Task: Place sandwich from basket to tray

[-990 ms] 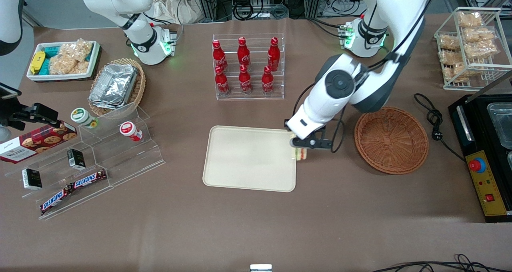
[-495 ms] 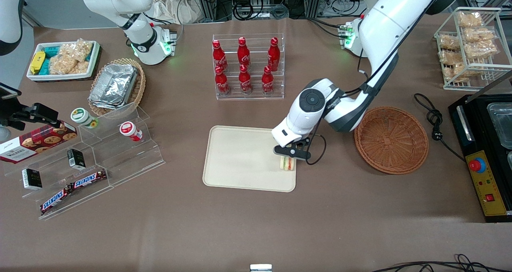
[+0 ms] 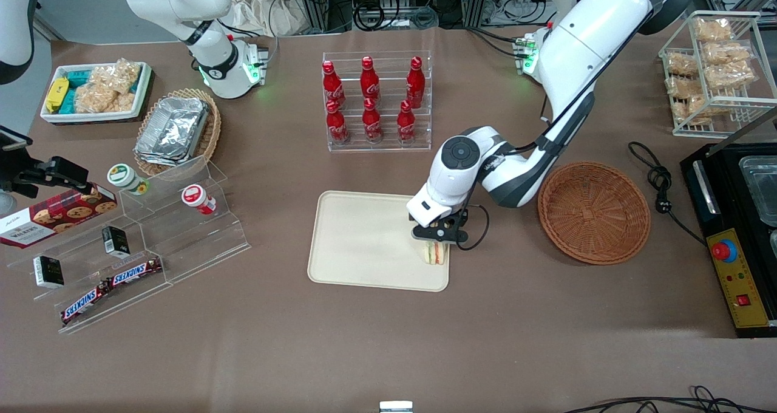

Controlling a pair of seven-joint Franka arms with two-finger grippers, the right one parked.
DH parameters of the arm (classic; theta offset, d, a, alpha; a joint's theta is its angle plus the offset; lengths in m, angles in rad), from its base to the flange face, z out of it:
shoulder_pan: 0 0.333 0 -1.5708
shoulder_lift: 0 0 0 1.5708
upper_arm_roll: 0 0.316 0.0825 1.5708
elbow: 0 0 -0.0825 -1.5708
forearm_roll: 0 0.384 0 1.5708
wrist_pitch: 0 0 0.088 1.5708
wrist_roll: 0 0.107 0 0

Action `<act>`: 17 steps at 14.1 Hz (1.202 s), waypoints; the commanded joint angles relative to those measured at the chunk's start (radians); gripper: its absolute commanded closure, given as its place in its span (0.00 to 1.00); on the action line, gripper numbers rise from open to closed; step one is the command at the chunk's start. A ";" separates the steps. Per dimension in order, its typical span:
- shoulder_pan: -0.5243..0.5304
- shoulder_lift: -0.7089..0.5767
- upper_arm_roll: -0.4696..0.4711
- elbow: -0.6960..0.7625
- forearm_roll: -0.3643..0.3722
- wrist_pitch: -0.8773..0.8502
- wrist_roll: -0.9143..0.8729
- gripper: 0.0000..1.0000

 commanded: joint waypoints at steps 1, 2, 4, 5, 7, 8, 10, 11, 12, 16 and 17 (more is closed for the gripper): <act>0.010 -0.103 0.004 0.005 0.010 -0.023 -0.094 0.00; 0.046 -0.146 0.000 0.008 0.008 -0.064 -0.102 0.00; 0.063 -0.221 -0.003 0.028 -0.019 -0.150 -0.107 0.00; 0.079 -0.246 -0.002 0.045 -0.071 -0.170 -0.099 0.00; 0.120 -0.281 -0.003 0.100 -0.133 -0.253 -0.078 0.00; 0.136 -0.292 -0.003 0.138 -0.164 -0.314 -0.047 0.00; 0.156 -0.318 -0.003 0.221 -0.260 -0.459 0.084 0.00; 0.157 -0.338 0.000 0.273 -0.314 -0.550 0.147 0.00; 0.177 -0.354 0.003 0.324 -0.358 -0.639 0.195 0.00; 0.234 -0.479 0.106 0.361 -0.464 -0.909 0.462 0.00; 0.226 -0.524 0.174 0.349 -0.509 -0.945 0.514 0.00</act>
